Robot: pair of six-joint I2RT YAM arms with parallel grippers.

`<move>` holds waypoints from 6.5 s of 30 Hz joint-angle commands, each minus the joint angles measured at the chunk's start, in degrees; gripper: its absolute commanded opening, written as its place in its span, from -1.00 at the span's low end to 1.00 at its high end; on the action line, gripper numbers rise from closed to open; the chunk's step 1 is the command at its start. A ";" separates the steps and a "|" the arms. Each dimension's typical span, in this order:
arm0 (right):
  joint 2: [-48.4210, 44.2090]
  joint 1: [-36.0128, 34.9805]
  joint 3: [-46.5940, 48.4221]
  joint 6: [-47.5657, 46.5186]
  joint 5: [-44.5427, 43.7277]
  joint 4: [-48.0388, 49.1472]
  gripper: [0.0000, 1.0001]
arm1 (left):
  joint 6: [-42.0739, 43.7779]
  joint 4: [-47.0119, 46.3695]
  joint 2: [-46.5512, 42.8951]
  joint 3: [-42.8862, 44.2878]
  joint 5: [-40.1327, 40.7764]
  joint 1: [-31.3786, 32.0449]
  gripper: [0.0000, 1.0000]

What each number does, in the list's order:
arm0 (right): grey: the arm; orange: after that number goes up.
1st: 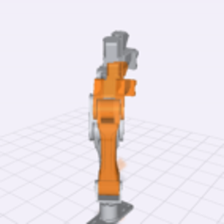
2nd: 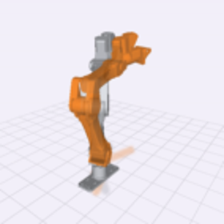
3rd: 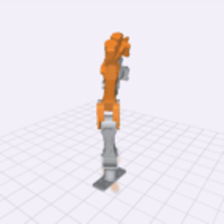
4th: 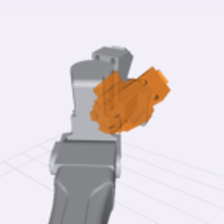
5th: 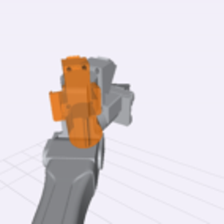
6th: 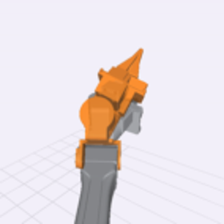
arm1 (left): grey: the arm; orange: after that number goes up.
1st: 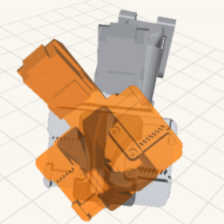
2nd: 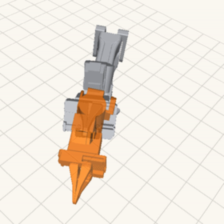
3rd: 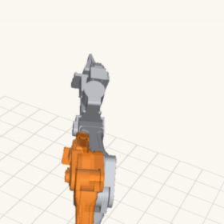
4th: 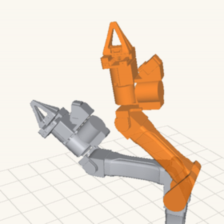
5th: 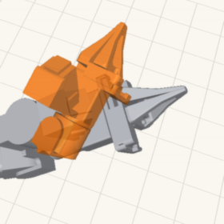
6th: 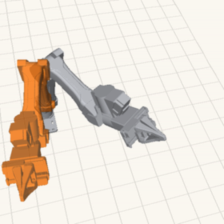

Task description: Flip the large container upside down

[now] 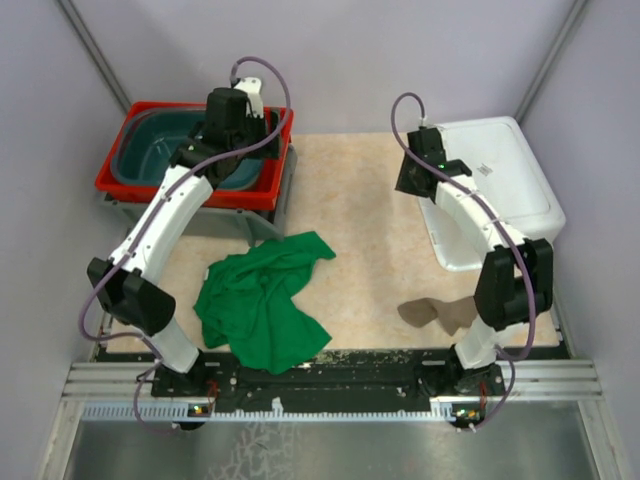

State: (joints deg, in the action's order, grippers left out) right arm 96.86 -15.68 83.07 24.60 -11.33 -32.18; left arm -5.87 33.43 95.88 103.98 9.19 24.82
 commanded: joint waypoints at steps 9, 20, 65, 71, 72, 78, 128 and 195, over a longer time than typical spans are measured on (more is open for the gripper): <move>-7.93 1.05 -3.78 -0.36 -4.38 0.23 -0.28 | 1.43 2.71 6.01 2.54 -4.52 -4.40 0.33; -7.96 1.16 -3.67 -0.06 -4.79 -0.06 -0.28 | 2.23 3.12 7.93 4.34 -5.22 -5.05 -0.36; -20.86 24.70 9.54 3.56 -1.00 -2.71 -0.20 | -20.89 -29.33 -0.18 20.98 -58.05 3.22 -1.00; -22.13 24.76 9.48 1.43 -4.92 -3.14 -0.19 | -40.68 -49.61 3.75 11.31 -69.71 3.22 -1.00; -22.15 24.69 9.53 1.14 -5.11 -3.15 -0.19 | -43.24 -52.81 4.22 9.82 -71.01 3.22 -1.00; -22.15 24.74 10.22 -0.31 -6.08 -2.91 -0.19 | -59.53 -69.81 7.66 5.51 -75.32 3.22 -1.00; 5.41 19.23 -16.52 51.86 89.01 131.38 0.13 | -113.87 -129.27 8.28 -15.16 -92.44 0.55 -1.00; -1.66 17.38 -19.72 45.56 93.51 130.32 -0.87 | -118.54 -133.80 13.73 -11.18 -88.86 2.30 -1.00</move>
State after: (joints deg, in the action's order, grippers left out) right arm 97.80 3.40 64.07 70.37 82.48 87.42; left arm -117.99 -87.42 108.66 89.67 -84.01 25.87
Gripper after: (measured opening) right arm 0.159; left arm 0.282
